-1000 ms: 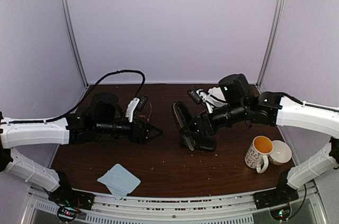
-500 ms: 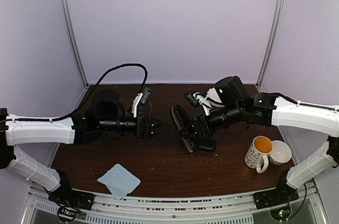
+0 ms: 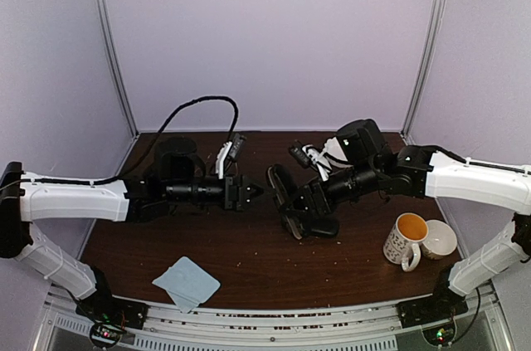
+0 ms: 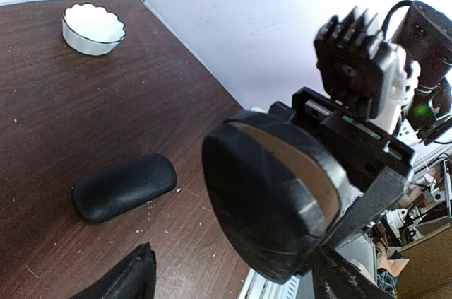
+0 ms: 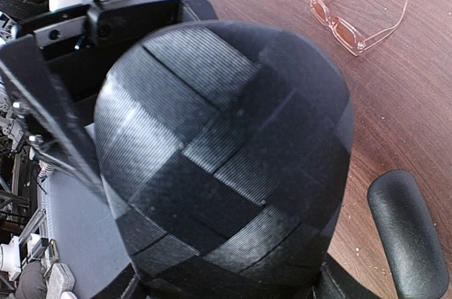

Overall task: Organize the sunglasses
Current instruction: Open the sunglasses case.

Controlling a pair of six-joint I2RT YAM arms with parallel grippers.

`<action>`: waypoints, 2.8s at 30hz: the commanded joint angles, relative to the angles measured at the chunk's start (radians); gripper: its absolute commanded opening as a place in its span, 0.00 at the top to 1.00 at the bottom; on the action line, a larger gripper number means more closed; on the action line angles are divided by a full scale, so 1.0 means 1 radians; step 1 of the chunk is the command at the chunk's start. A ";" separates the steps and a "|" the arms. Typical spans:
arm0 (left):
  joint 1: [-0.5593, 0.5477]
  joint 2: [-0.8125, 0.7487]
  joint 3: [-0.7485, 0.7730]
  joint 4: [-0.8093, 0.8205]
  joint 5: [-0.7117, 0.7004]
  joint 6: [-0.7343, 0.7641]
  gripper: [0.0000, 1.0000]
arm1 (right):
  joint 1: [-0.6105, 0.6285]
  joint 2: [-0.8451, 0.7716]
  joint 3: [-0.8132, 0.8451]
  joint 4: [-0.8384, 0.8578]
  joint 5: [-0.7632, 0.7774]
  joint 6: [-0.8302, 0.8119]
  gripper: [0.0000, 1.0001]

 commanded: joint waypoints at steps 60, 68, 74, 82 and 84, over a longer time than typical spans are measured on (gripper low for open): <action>0.020 0.177 -0.031 -0.187 -0.292 0.052 0.36 | -0.008 -0.130 -0.023 0.051 -0.101 -0.019 1.00; 0.021 0.161 -0.039 -0.192 -0.291 0.066 0.36 | -0.014 -0.126 -0.031 0.046 -0.081 -0.018 1.00; 0.022 0.088 -0.043 -0.196 -0.258 0.119 0.32 | -0.029 -0.094 -0.032 0.022 -0.056 -0.011 1.00; 0.020 -0.055 -0.072 -0.282 -0.274 0.227 0.24 | -0.042 0.011 -0.004 -0.057 -0.100 -0.046 1.00; 0.020 -0.092 -0.075 -0.336 -0.298 0.254 0.23 | -0.043 0.045 0.013 -0.090 -0.117 -0.072 1.00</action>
